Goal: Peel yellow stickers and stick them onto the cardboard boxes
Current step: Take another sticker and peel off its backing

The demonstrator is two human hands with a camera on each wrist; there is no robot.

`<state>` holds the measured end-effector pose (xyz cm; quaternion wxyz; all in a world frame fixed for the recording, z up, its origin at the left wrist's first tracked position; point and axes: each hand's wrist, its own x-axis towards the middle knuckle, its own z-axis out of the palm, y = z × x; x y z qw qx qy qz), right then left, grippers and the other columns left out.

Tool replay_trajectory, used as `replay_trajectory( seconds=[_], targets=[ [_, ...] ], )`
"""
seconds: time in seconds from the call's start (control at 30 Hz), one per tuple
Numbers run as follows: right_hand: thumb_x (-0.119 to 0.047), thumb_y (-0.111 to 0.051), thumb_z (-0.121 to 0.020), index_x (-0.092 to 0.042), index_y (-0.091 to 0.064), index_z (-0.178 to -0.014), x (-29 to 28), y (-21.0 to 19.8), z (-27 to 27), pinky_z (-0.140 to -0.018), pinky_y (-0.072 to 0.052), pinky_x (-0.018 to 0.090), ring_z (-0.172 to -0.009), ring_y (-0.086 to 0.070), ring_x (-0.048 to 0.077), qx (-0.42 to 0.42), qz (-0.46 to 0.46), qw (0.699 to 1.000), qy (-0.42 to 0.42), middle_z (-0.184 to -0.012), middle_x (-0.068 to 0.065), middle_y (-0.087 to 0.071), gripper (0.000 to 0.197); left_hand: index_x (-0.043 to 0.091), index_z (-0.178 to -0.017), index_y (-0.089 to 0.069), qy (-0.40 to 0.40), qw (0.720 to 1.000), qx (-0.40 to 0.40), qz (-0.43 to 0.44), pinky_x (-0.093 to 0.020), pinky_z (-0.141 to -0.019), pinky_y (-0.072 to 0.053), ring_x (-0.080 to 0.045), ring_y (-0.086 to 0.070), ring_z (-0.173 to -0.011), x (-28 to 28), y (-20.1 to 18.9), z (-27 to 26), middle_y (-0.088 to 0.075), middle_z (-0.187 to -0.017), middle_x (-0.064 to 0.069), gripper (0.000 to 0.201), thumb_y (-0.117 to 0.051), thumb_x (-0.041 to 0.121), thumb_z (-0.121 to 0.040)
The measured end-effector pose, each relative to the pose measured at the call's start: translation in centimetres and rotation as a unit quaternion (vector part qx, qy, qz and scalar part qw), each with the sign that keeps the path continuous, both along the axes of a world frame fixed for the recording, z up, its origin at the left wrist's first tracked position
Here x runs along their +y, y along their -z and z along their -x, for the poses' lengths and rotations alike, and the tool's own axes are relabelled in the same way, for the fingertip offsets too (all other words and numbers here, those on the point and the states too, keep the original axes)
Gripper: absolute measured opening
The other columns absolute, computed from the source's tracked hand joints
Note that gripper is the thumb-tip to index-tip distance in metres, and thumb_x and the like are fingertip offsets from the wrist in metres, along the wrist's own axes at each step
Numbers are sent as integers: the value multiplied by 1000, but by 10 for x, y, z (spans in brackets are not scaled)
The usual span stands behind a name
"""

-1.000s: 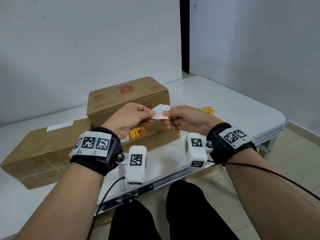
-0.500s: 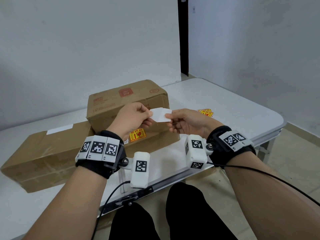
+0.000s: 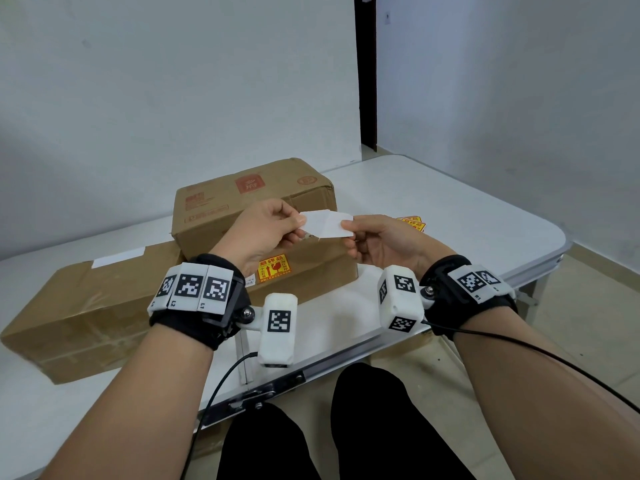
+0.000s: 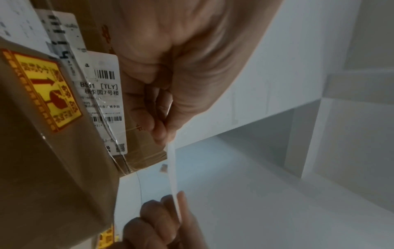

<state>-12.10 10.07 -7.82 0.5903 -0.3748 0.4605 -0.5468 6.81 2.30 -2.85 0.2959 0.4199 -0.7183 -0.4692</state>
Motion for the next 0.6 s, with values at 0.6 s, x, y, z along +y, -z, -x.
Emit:
replay_trajectory(
  seconds=[0.6],
  targets=[
    [-14,-53,-90,-15,-49,-67,3,1,6,-50,-41,16,-47,-45,9,-57,-3,995,78,-56,-3,-48,23,6,-96,-63,6,999,10,46,-18,-60,-52,-5,-57,-56,3,9,14,-68,-75,-3,10,-61,15,-92]
  ],
)
